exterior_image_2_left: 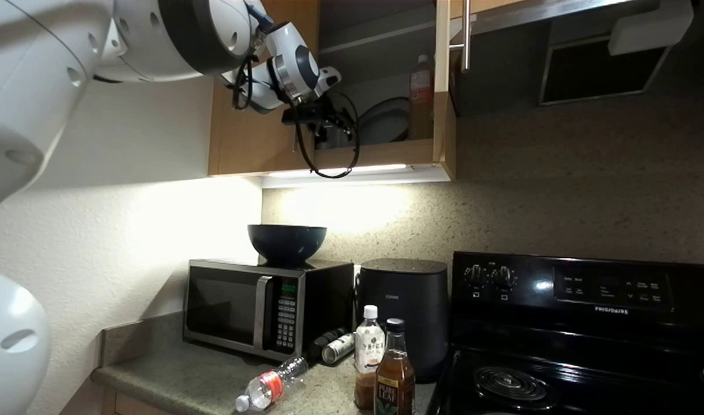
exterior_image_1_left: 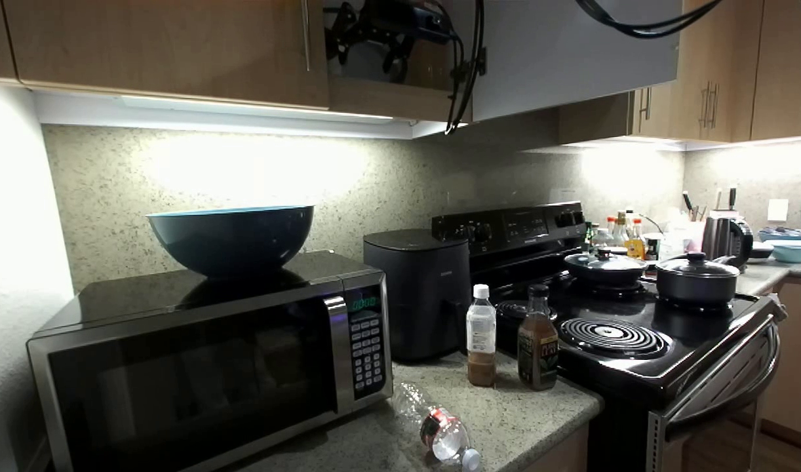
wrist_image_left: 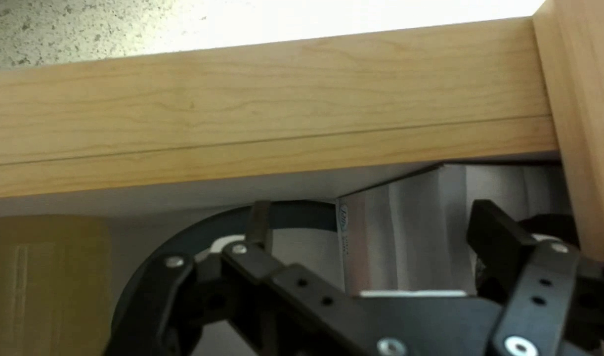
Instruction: Pick up the box from the cabinet and put it on the counter
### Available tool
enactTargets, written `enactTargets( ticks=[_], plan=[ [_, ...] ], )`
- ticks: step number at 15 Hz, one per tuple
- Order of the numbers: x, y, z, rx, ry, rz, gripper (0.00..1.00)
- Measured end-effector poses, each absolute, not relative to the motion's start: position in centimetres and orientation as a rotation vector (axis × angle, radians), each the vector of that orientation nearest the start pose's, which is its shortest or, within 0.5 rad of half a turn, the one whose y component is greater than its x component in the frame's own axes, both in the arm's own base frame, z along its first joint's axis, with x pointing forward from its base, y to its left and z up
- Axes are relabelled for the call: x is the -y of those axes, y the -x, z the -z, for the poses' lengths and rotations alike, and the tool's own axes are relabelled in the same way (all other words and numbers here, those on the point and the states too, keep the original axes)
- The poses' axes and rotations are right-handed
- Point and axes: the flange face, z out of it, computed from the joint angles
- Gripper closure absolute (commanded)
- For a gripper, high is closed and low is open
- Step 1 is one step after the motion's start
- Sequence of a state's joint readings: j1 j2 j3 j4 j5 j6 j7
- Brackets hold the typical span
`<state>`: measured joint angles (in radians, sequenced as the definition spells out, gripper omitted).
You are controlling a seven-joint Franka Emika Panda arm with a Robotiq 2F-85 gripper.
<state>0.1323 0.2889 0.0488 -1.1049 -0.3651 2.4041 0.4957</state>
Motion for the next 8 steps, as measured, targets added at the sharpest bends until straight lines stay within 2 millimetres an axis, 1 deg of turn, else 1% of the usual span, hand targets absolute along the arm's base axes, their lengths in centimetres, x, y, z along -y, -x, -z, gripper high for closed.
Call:
enactTargets(
  ticks=[4, 8],
  plan=[
    [-10.0, -65.9, -79.4, -0.276, 2.677, 1.641, 0.00],
    [-10.1, -65.7, -80.6, -0.274, 2.642, 1.680, 0.00]
  ],
)
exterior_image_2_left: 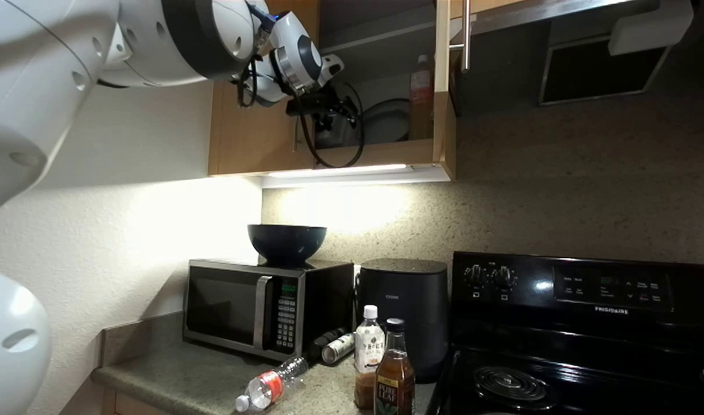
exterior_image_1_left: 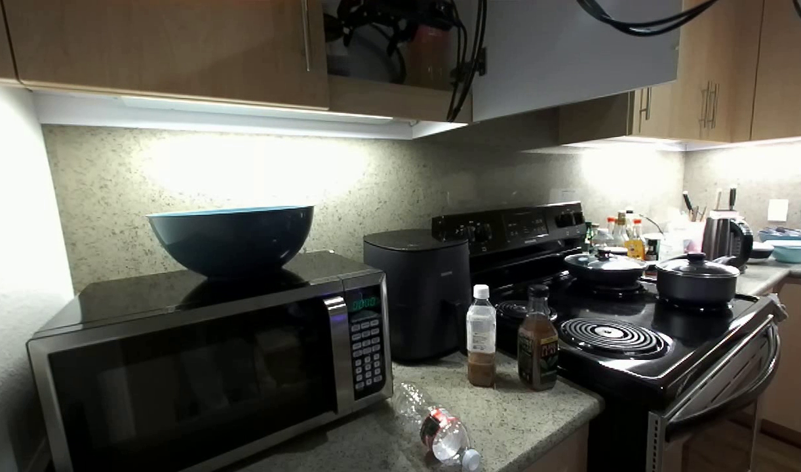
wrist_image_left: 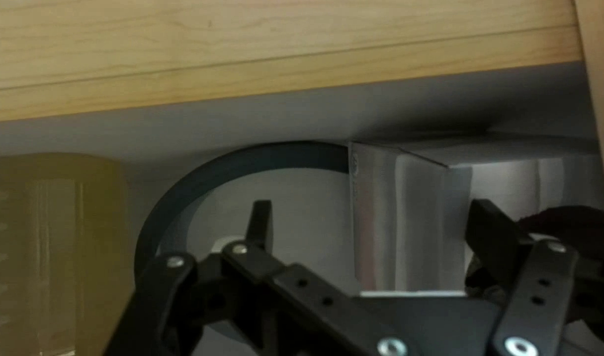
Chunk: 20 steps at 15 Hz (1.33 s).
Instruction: Pick up the box from the cabinet and put it on the counter
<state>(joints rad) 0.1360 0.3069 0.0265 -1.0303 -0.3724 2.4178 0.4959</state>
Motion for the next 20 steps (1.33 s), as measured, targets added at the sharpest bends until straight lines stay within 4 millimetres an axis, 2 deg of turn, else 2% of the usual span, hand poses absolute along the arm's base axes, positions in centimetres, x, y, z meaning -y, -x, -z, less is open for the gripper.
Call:
enactTargets(
  ticks=[2, 7, 11, 14, 20],
  plan=[
    [-10.0, -65.7, -80.7, -0.297, 2.646, 1.669, 0.00],
    [-9.0, -64.5, -79.8, -0.494, 2.933, 1.442, 0.00],
    [-9.7, -63.0, -80.6, -0.541, 3.000, 1.333, 0.00],
    [-10.9, -62.2, -81.5, -0.521, 2.984, 1.322, 0.00],
    [-15.5, -60.4, -82.9, -0.397, 2.924, 1.312, 0.00]
  ],
)
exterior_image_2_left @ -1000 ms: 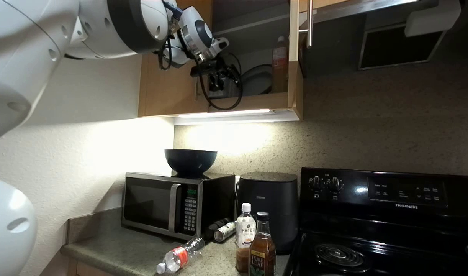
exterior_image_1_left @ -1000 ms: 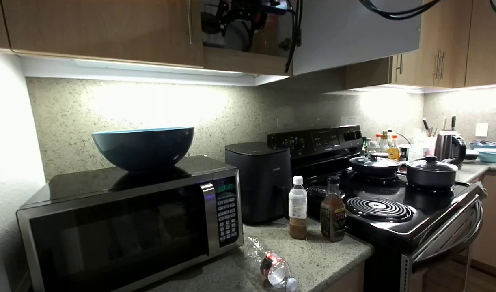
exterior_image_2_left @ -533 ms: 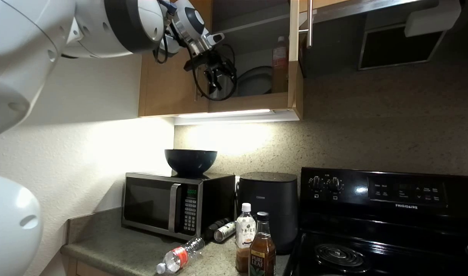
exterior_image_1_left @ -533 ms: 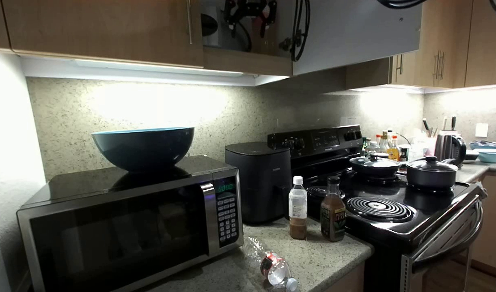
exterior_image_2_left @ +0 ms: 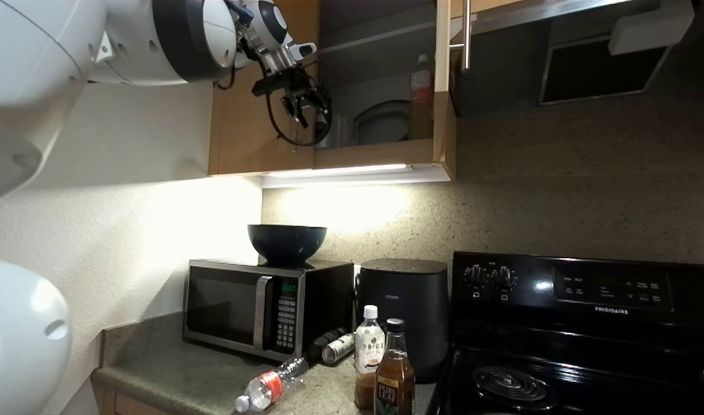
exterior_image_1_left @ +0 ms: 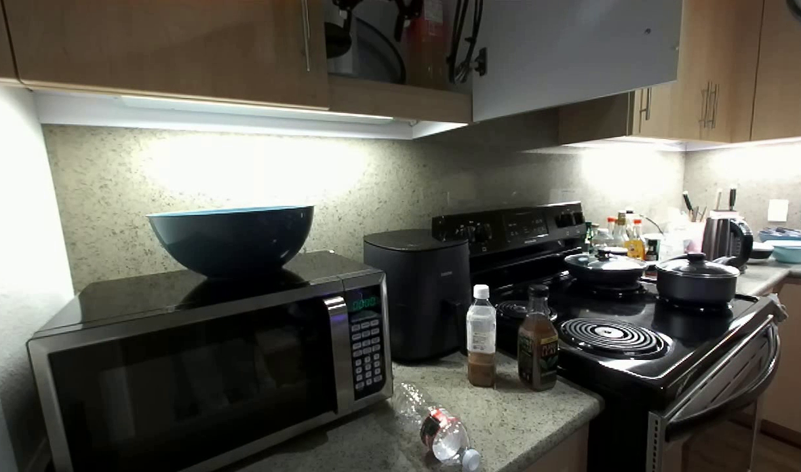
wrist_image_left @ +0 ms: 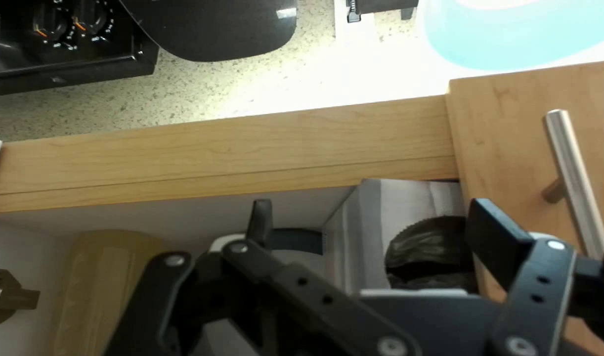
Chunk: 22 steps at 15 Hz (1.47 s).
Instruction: Pick up the box from the cabinet and put it on the counter
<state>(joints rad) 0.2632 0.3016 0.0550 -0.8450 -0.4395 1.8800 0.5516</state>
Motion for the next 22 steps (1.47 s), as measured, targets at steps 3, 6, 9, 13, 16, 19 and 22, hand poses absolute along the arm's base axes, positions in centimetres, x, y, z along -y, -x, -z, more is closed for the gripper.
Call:
enactTargets(
  ticks=[3, 6, 9, 13, 16, 19, 22],
  plan=[
    [-16.6, -60.3, -82.9, -0.365, 2.909, 1.313, 0.00],
    [-16.1, -61.4, -82.5, -0.360, 2.878, 1.365, 0.00],
    [-15.2, -63.3, -82.0, -0.352, 2.817, 1.462, 0.00],
    [-13.8, -65.4, -80.8, -0.354, 2.773, 1.536, 0.06],
    [-13.1, -66.1, -80.4, -0.359, 2.760, 1.561, 0.40],
    [-12.8, -66.3, -80.5, -0.359, 2.747, 1.579, 0.59],
    [-12.8, -66.2, -80.6, -0.355, 2.739, 1.586, 0.79]
  ],
)
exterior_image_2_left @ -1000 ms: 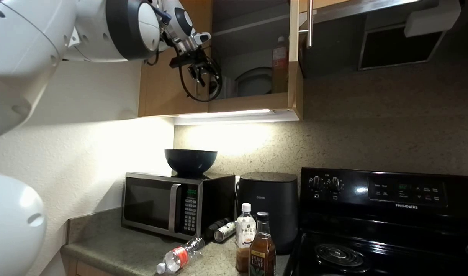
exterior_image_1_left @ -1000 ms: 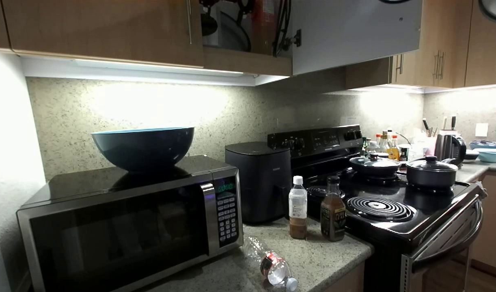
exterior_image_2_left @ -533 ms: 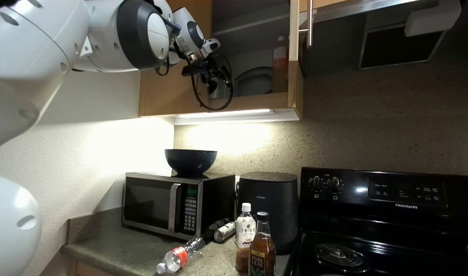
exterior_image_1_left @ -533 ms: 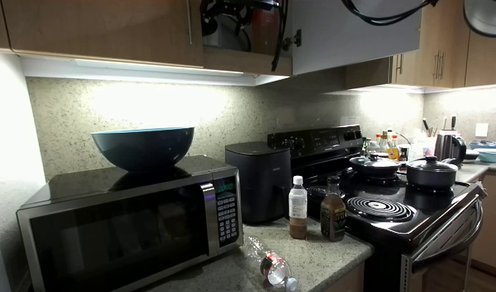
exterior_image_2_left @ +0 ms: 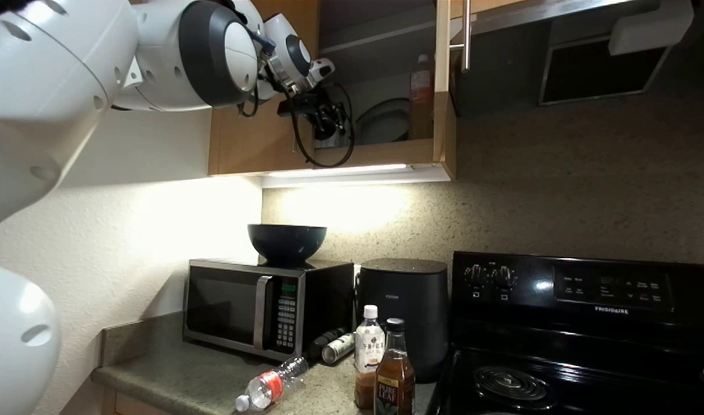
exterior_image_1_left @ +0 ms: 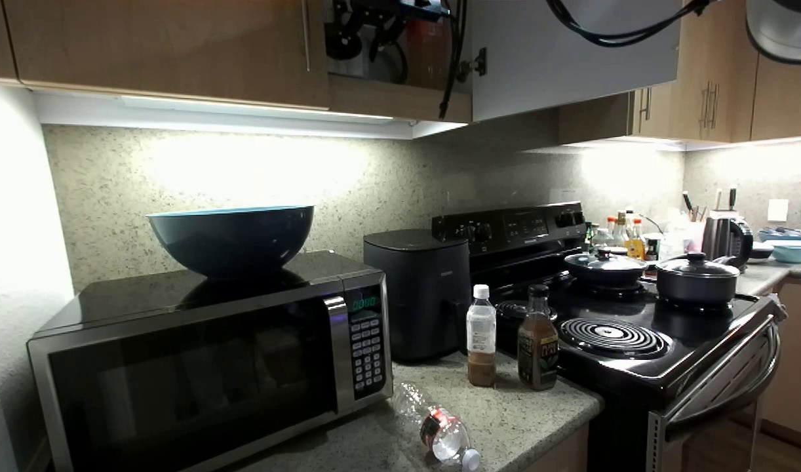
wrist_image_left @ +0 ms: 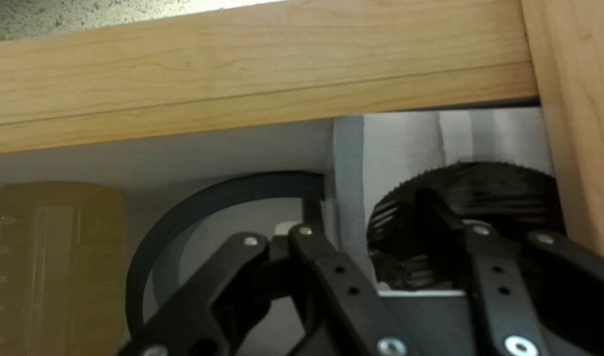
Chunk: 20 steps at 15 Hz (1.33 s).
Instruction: Pick up the box from the cabinet and put it on the counter
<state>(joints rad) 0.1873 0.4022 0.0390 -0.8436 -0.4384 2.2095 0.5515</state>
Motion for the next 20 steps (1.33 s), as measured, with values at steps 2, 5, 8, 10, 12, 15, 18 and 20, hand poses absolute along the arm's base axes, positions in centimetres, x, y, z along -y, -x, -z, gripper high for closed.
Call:
enactTargets(
  ticks=[2, 5, 8, 10, 12, 15, 18, 20],
  plan=[
    [-12.9, -66.1, -80.8, -0.354, 2.735, 1.589, 0.92],
    [-12.9, -65.9, -81.1, -0.354, 2.728, 1.596, 0.96],
    [-12.7, -65.3, -82.0, -0.356, 2.714, 1.611, 0.94],
    [-12.6, -64.2, -83.4, -0.359, 2.696, 1.630, 0.93],
    [-12.5, -62.7, -85.1, -0.368, 2.683, 1.643, 0.94],
    [-11.7, -60.5, -87.2, -0.402, 2.691, 1.641, 0.94],
    [-10.8, -58.2, -89.2, -0.442, 2.705, 1.624, 0.94],
    [-10.6, -56.6, -90.0, -0.462, 2.718, 1.570, 0.94]
  ],
)
